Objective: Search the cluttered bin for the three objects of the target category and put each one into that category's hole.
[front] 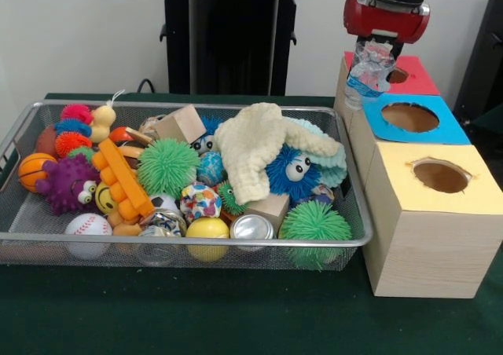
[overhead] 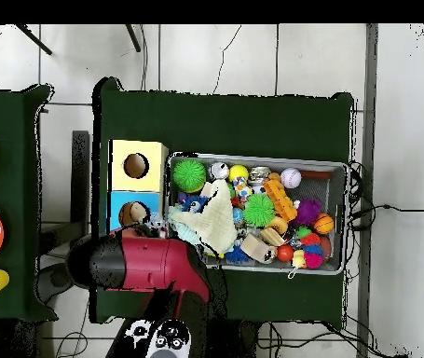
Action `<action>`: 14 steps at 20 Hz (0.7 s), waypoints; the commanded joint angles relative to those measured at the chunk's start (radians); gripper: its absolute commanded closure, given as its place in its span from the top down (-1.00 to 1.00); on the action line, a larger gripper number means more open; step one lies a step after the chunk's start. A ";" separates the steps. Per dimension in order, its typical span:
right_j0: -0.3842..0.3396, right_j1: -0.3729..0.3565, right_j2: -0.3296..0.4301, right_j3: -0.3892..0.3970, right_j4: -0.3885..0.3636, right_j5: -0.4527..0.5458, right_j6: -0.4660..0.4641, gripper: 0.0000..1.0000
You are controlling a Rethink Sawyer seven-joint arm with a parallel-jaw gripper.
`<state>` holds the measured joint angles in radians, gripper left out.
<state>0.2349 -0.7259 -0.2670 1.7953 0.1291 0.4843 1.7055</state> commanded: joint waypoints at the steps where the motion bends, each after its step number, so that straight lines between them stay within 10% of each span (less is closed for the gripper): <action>1: 0.026 0.048 0.086 -0.035 0.063 0.091 0.236 -1.00; 14: -0.019 -0.047 0.068 -0.069 0.048 0.259 0.174 -1.00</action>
<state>0.2374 -0.7390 -0.2729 1.7827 0.1293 0.5811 1.7055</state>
